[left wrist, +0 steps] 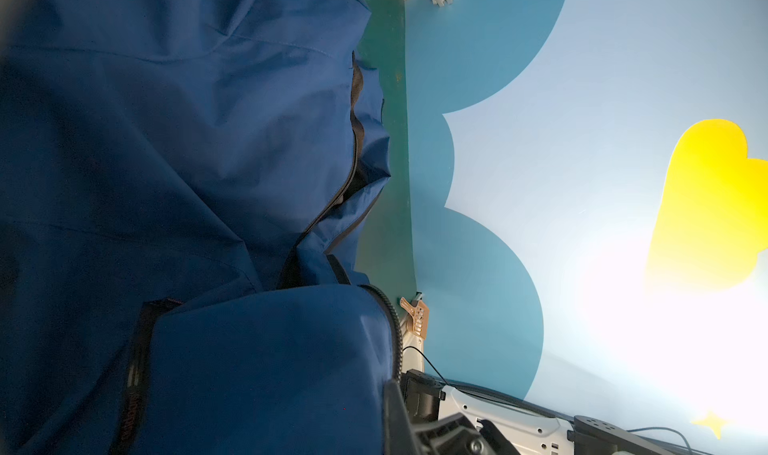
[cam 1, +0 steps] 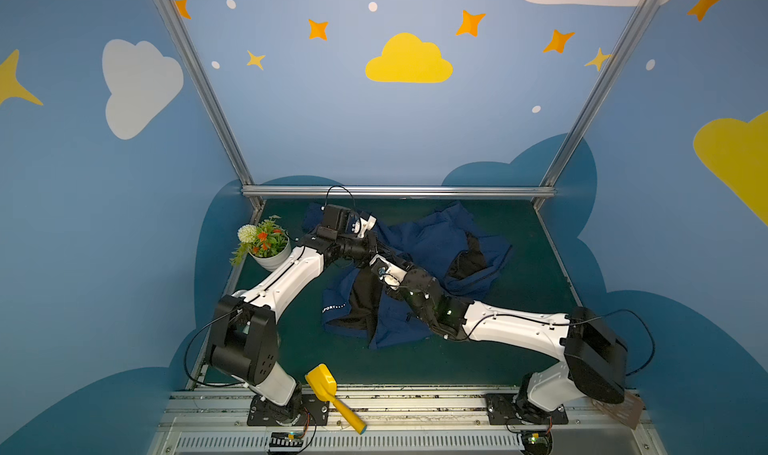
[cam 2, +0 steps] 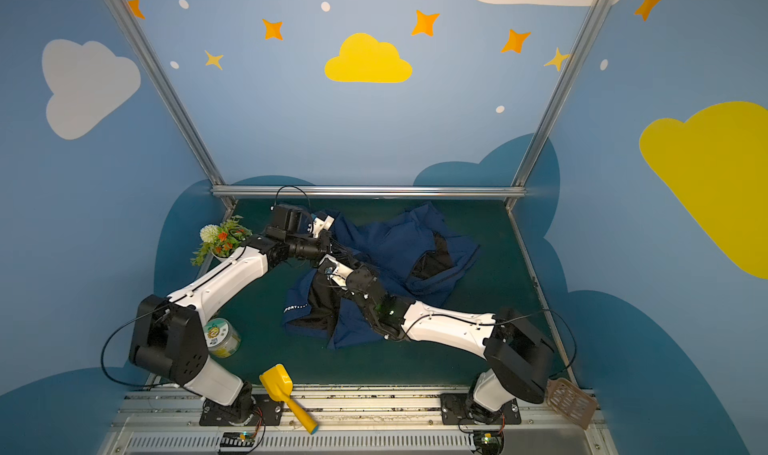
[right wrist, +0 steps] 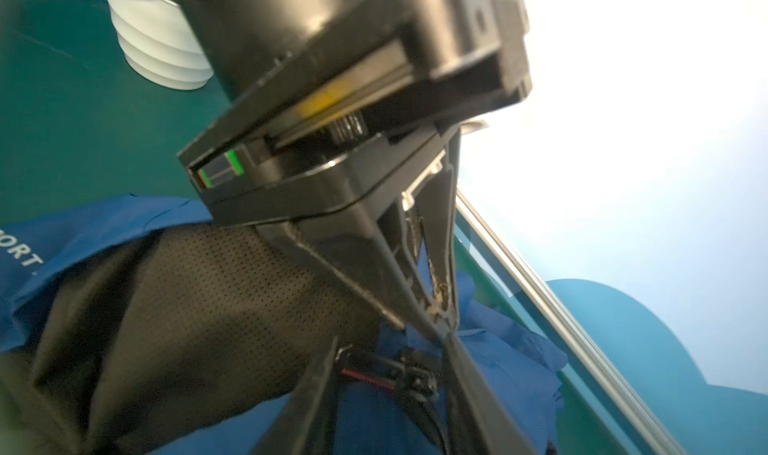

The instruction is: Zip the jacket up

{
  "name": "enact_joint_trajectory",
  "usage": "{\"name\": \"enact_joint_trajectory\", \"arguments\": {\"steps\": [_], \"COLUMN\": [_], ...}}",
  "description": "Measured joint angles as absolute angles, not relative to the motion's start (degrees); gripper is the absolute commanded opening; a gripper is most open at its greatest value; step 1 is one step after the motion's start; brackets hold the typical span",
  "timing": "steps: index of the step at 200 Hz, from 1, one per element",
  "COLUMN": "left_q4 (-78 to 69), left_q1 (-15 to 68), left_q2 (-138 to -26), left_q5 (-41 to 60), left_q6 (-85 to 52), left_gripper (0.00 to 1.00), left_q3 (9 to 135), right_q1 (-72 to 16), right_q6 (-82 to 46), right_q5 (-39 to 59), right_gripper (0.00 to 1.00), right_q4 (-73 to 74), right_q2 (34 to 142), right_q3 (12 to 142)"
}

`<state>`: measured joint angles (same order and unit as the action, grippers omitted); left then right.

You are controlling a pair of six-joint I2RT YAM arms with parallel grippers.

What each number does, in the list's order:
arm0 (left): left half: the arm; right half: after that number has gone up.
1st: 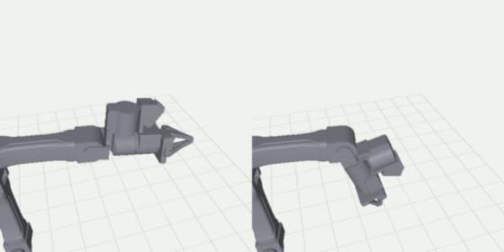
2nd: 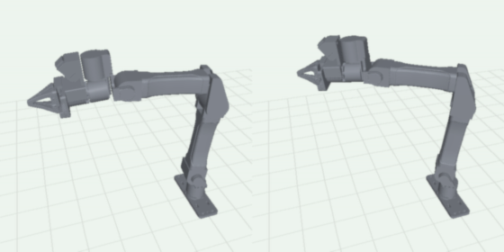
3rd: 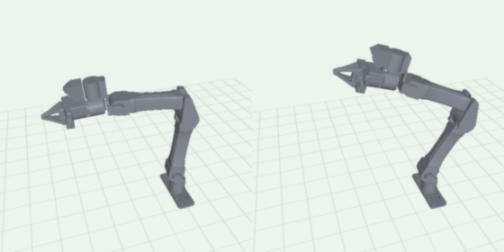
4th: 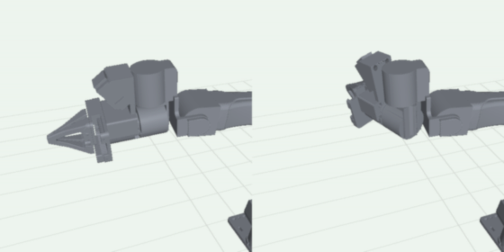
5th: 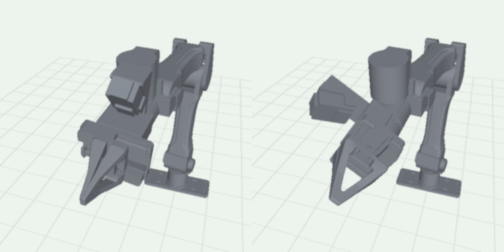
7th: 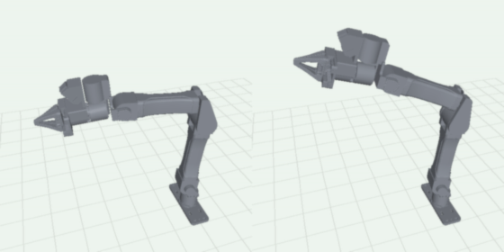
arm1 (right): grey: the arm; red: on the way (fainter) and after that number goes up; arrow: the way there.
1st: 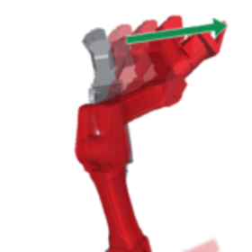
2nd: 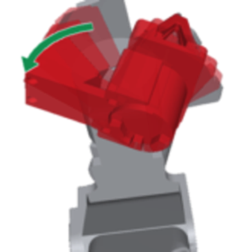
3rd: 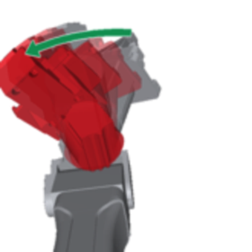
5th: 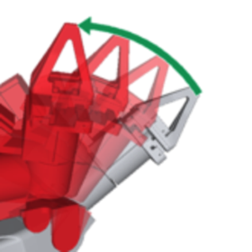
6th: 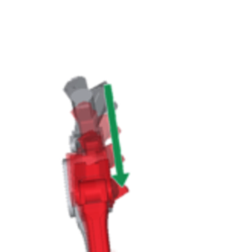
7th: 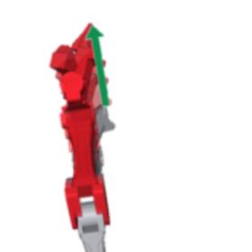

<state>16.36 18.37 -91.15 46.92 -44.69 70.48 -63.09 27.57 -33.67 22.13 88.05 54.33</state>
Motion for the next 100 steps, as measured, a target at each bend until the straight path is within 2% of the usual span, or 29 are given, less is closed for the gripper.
{"name": "enact_joint_trajectory", "arguments": {"steps": [43,100], "left_q4": [16.2,16.2], "left_q1": [18.4,18.4], "left_q2": [-91.2,-91.2], "left_q5": [46.7,46.5], "left_q6": [-44.8,-44.8], "left_gripper": [0.03,0.03], "left_q3": [70.2,70.2], "right_q1": [-63.1,-63.1], "right_q6": [27.5,27.5], "right_q5": [-33.6,-33.6], "right_gripper": [0.23,0.19], "right_q4": [22.1,22.1], "right_q2": [88.0,87.7], "right_q3": [54.3,54.3]}}
